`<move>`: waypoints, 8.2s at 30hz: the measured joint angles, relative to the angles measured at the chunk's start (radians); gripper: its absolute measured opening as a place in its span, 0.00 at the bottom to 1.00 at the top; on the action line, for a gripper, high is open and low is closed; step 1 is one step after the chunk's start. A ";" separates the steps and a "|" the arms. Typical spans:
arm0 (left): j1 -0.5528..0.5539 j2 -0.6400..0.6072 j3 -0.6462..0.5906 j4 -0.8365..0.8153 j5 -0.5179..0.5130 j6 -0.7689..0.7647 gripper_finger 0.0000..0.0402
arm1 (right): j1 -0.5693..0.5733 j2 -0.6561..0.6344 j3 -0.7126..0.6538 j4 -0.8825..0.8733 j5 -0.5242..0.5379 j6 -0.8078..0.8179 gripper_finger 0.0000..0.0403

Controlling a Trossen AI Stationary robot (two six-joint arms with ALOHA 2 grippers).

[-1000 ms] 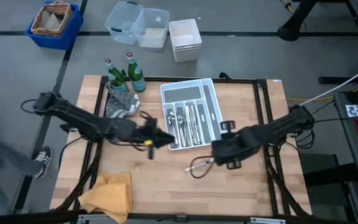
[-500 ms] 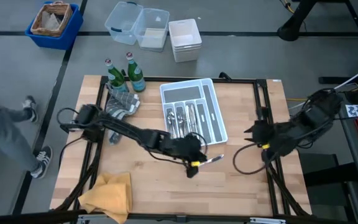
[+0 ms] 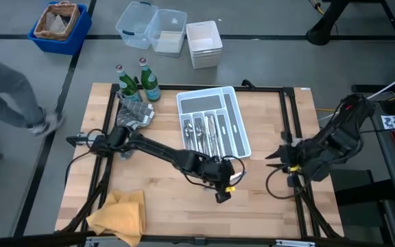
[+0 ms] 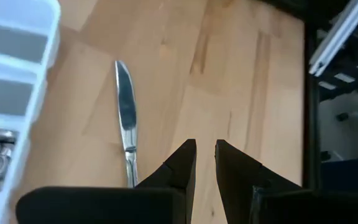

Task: Sort silverware
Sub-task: Put the silver table knife into the silverware tray

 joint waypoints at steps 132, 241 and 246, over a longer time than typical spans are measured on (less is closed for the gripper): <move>0.016 0.244 0.024 -0.185 -0.048 0.141 0.24 | -0.003 -0.453 -0.845 0.777 0.034 0.027 0.27; 0.167 0.204 0.024 0.460 0.221 -0.645 0.08 | -0.003 -0.595 -0.846 0.794 -0.108 -0.067 0.27; 0.195 0.204 0.024 0.473 0.236 -0.643 0.08 | -0.003 -0.613 -0.846 0.789 -0.108 -0.086 0.27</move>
